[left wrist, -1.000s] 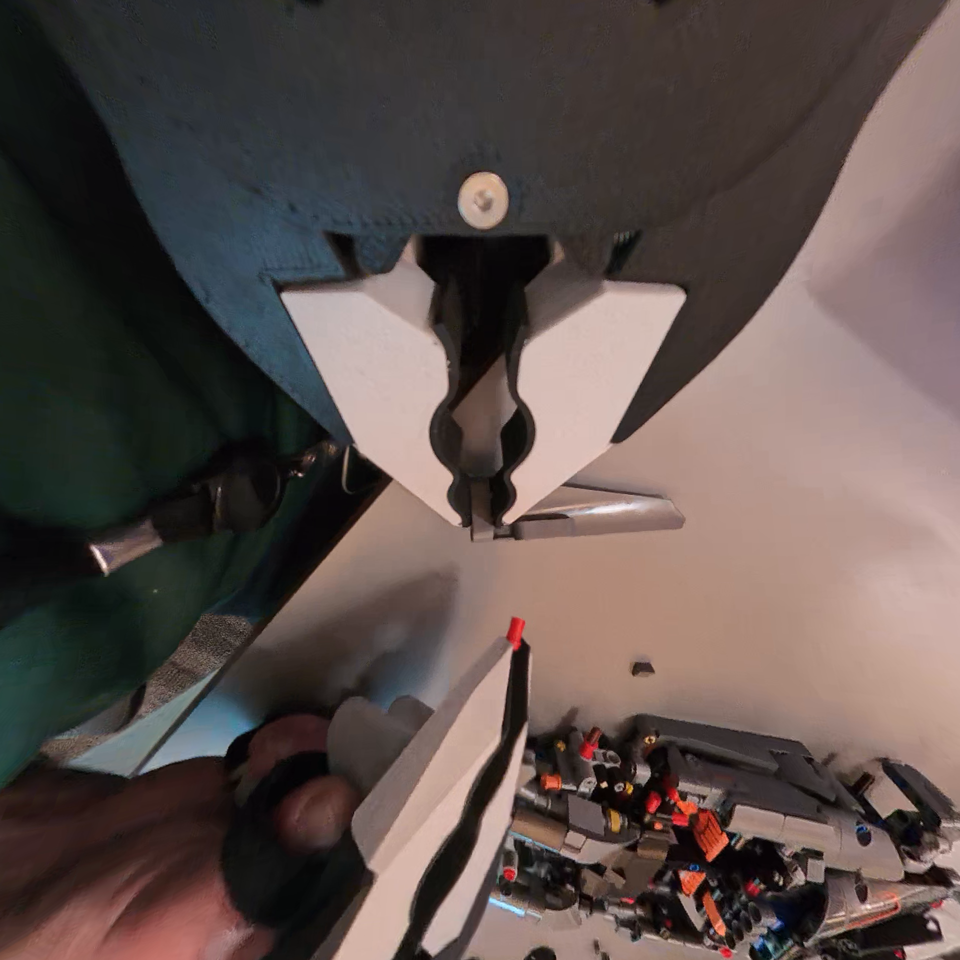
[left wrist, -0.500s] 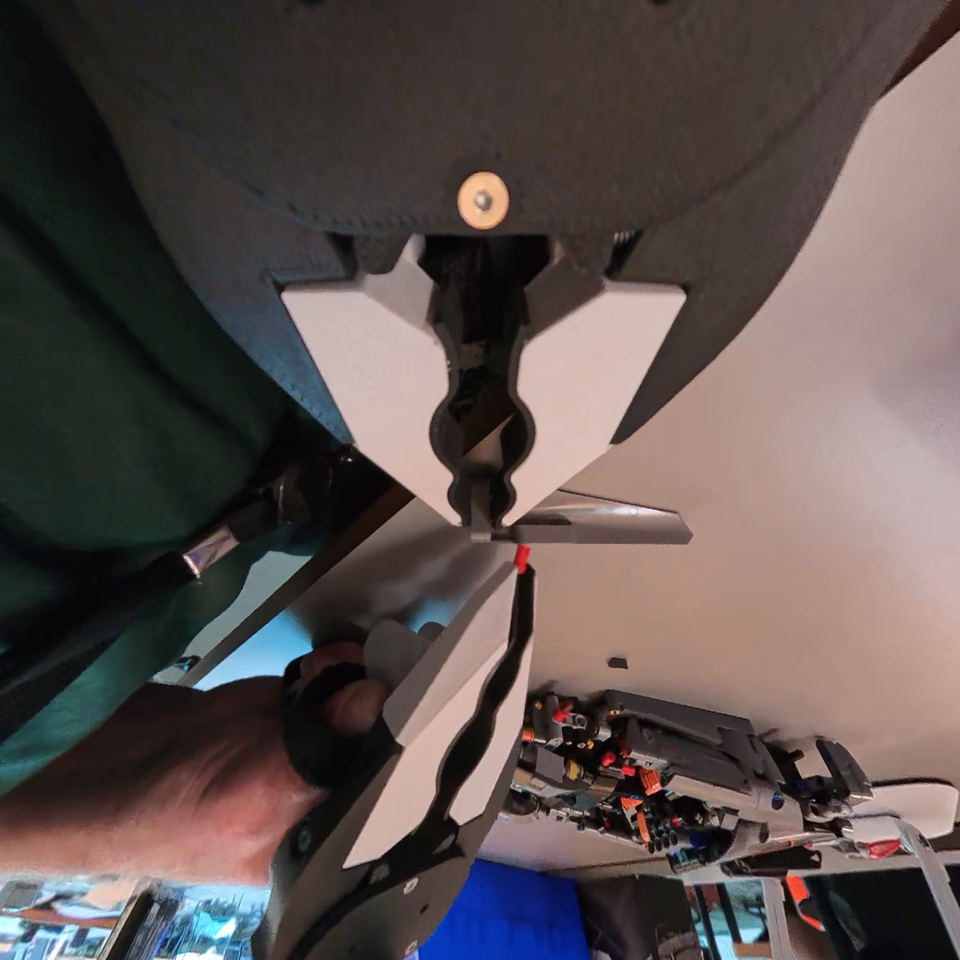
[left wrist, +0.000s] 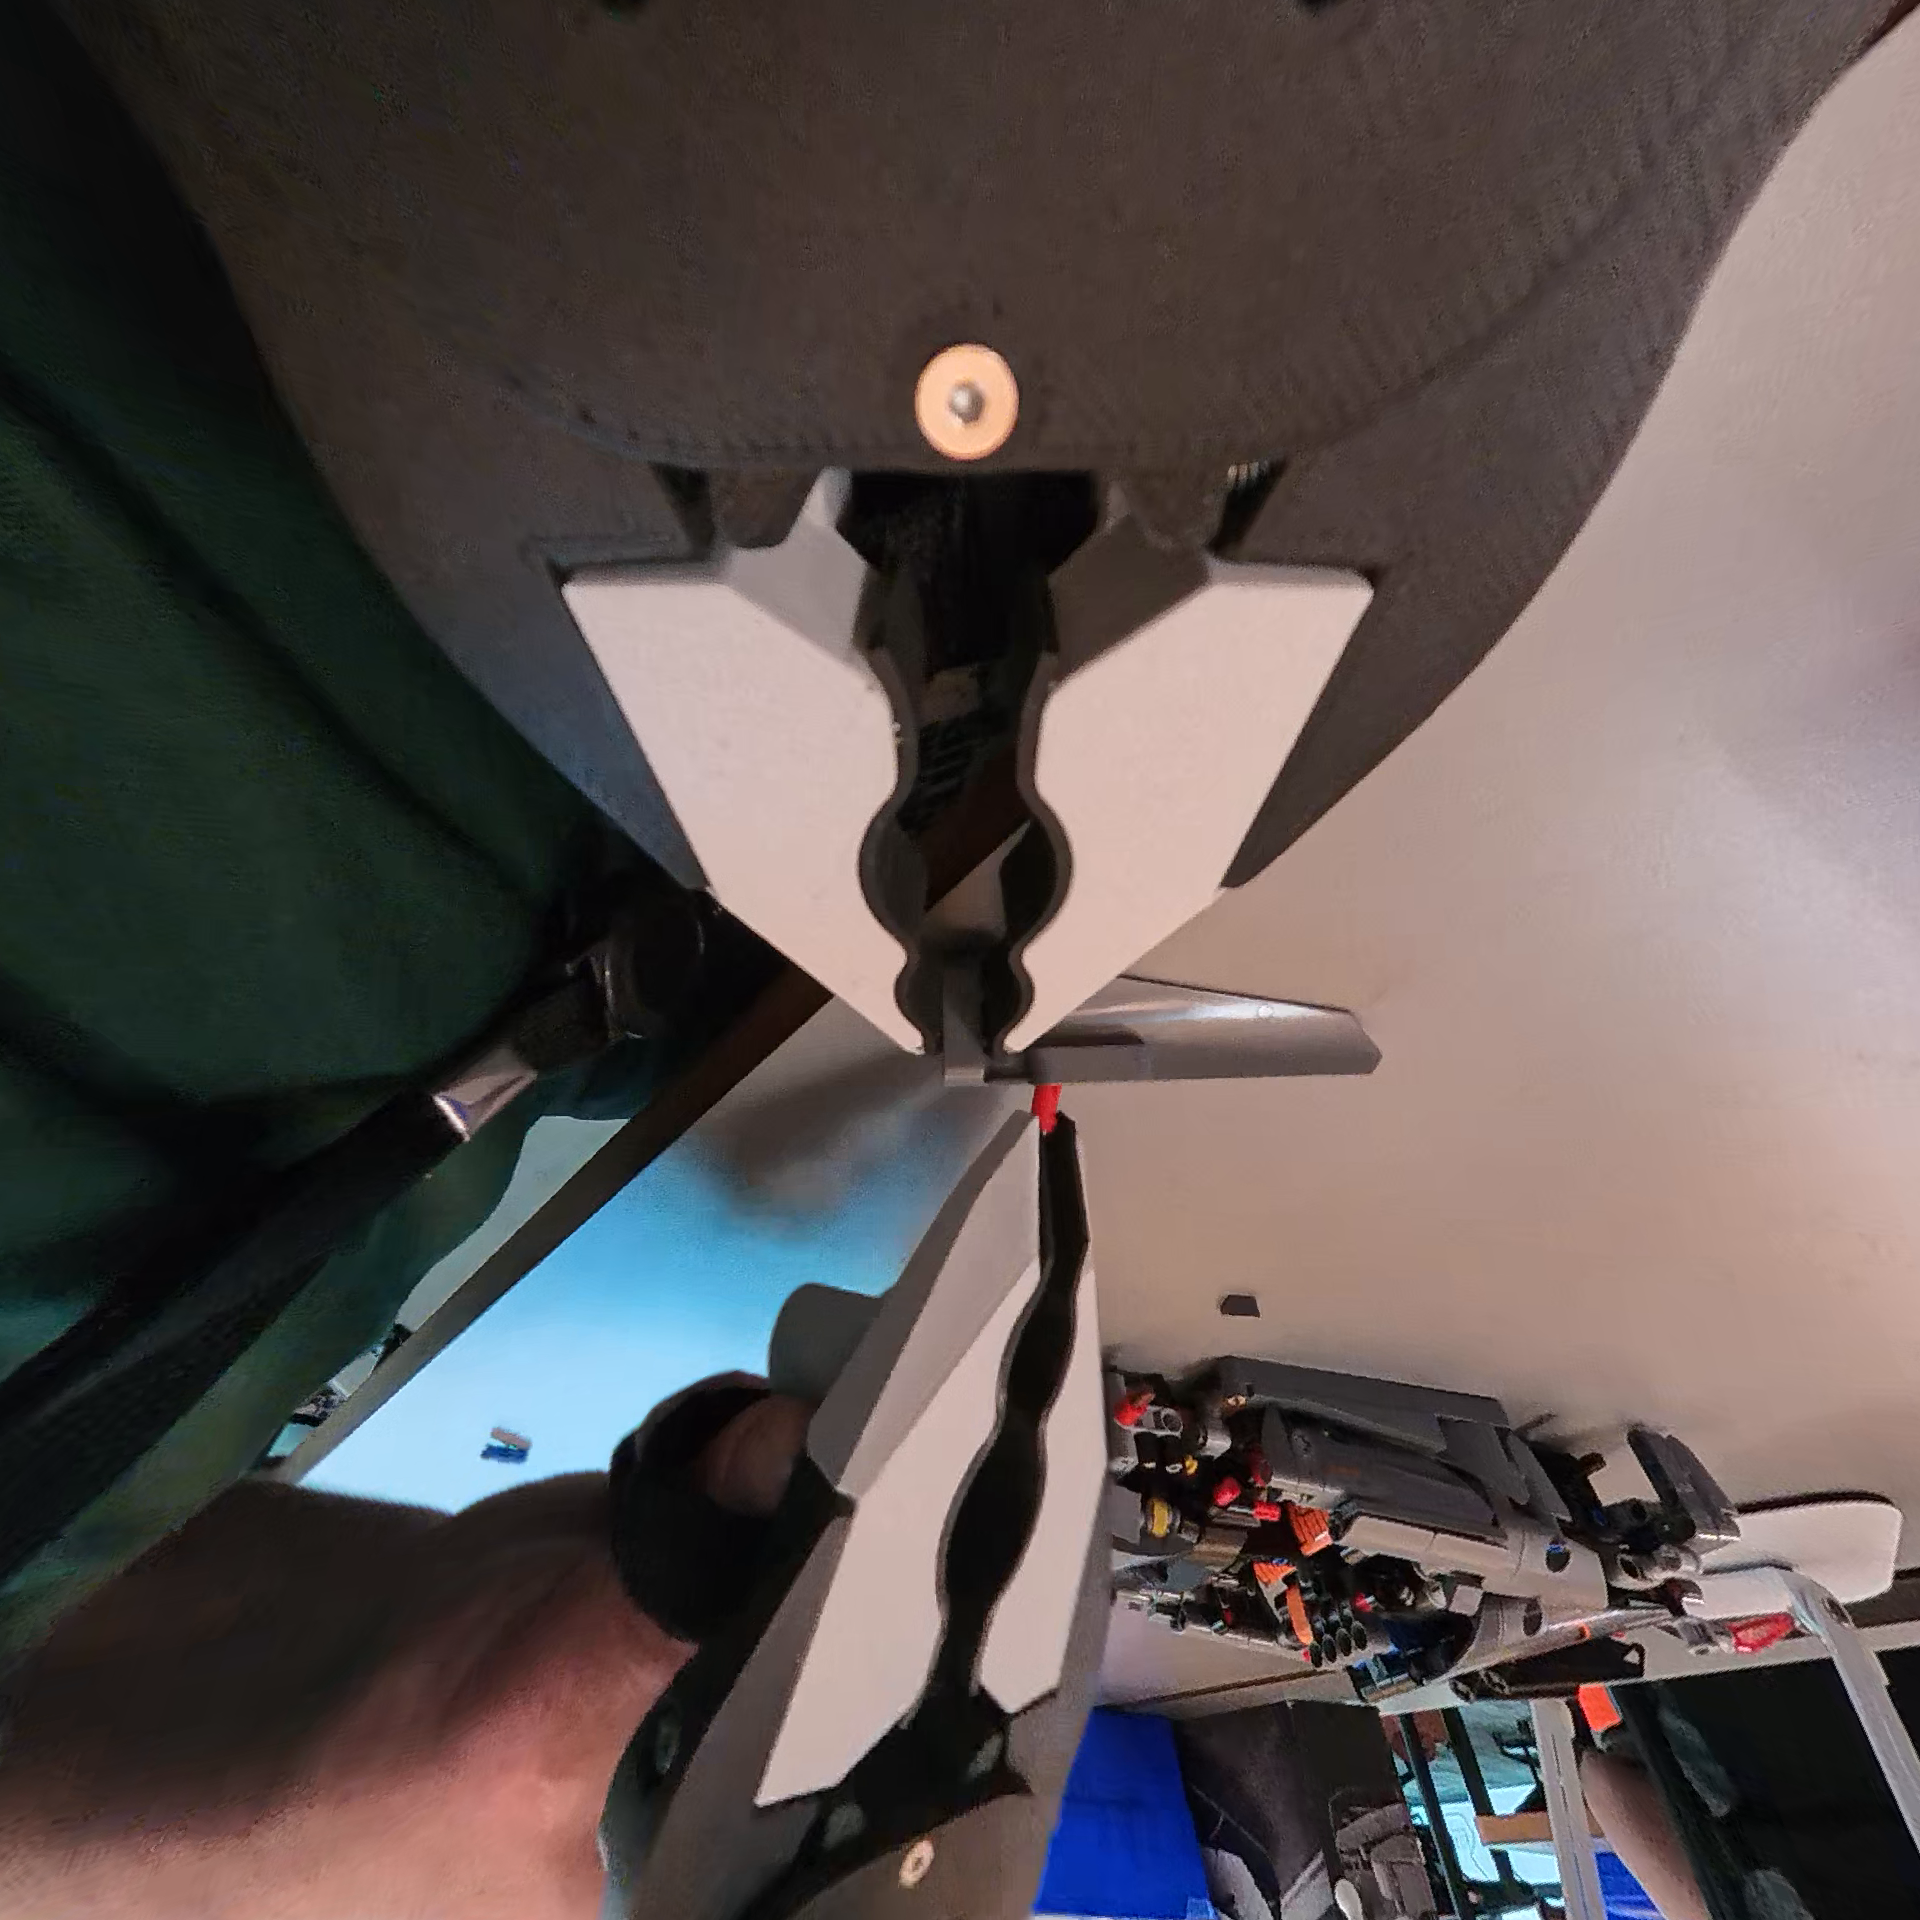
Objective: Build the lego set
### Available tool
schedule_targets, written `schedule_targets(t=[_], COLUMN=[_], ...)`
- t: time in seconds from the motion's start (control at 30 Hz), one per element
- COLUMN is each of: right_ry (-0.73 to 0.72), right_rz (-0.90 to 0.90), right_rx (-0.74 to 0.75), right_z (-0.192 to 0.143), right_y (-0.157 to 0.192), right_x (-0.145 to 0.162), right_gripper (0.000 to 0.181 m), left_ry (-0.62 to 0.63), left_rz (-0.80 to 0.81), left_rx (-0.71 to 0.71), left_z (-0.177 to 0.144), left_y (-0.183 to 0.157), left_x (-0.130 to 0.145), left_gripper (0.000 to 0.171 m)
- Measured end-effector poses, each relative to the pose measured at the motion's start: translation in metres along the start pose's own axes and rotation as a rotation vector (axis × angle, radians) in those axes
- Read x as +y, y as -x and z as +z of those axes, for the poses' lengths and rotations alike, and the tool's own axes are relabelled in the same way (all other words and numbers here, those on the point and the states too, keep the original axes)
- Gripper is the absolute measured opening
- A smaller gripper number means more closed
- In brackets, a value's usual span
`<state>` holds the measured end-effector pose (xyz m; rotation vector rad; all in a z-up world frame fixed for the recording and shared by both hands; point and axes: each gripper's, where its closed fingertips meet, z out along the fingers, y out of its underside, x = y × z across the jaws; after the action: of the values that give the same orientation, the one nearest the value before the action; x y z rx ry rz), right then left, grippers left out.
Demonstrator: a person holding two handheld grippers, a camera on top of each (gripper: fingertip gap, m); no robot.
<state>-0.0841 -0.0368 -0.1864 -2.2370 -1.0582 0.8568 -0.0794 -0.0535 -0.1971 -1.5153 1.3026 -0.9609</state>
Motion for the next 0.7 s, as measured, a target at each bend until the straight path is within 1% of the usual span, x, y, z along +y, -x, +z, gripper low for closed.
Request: schedule_targets(t=[0.17,0.27,0.4,0.5,0.7], right_ry=[0.129,0.176,0.205,0.201,0.213], right_rz=[-0.078,-0.095,-0.094,-0.086,-0.087], right_rx=[-0.026,-0.056,-0.099,-0.119,-0.128], right_z=[0.002,0.003,0.007,0.008,0.01], right_y=[0.0,0.0,0.001,0.002,0.001], right_x=[0.0,-0.001,0.001,0.001,-0.001], right_gripper=[0.001,0.001,0.001,0.001,0.002], left_ry=[0.003,-0.001,-0.01,-0.018,0.001], left_rz=[0.01,0.009,0.009,0.004,0.012], left_rx=[0.004,0.007,0.016,0.019,0.018], left_z=[-0.001,-0.002,-0.002,-0.003,-0.004], left_y=[0.001,0.002,0.001,0.001,0.003], left_x=[0.0,0.001,0.001,0.001,0.002], left_gripper=[0.007,0.006,0.006,0.006,0.007])
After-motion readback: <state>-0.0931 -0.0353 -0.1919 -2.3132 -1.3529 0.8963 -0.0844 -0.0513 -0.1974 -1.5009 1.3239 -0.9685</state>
